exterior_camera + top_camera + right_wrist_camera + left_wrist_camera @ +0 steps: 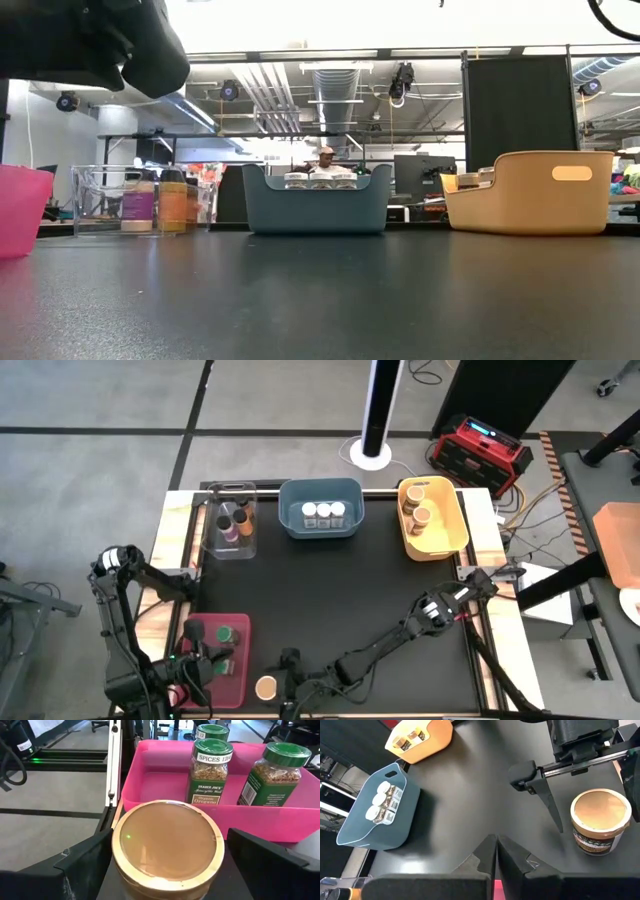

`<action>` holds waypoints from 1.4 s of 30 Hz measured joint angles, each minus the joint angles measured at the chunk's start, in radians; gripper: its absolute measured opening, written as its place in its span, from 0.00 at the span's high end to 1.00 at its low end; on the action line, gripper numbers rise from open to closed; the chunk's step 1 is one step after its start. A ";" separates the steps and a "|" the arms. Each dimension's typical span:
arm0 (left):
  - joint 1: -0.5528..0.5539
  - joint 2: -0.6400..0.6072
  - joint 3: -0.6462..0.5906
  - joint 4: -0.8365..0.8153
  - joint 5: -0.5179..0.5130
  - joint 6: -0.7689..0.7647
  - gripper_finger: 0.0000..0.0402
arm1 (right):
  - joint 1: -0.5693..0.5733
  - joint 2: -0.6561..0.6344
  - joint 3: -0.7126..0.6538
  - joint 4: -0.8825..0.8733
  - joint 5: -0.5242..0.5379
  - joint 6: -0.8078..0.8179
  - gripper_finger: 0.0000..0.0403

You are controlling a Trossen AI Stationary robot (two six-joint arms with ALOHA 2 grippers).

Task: Sort spices by type
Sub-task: Put the gold seasoning bottle into the yellow bin

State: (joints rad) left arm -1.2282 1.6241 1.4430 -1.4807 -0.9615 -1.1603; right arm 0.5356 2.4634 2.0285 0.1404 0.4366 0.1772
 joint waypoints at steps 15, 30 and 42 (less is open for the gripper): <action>0.000 0.020 0.000 0.001 -0.001 0.017 1.00 | -0.008 0.000 0.000 -0.002 -0.034 0.031 0.33; 0.153 0.003 0.085 0.227 -0.043 0.566 1.00 | -0.006 -0.159 -0.001 -0.359 0.018 -0.043 0.33; 0.296 -0.159 -0.052 0.723 0.061 1.092 1.00 | -0.019 -0.452 -0.291 -0.354 0.034 -0.127 0.33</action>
State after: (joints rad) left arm -0.9326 1.4655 1.3913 -0.7576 -0.9004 -0.0682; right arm 0.5169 2.0110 1.7373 -0.2134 0.4710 0.0498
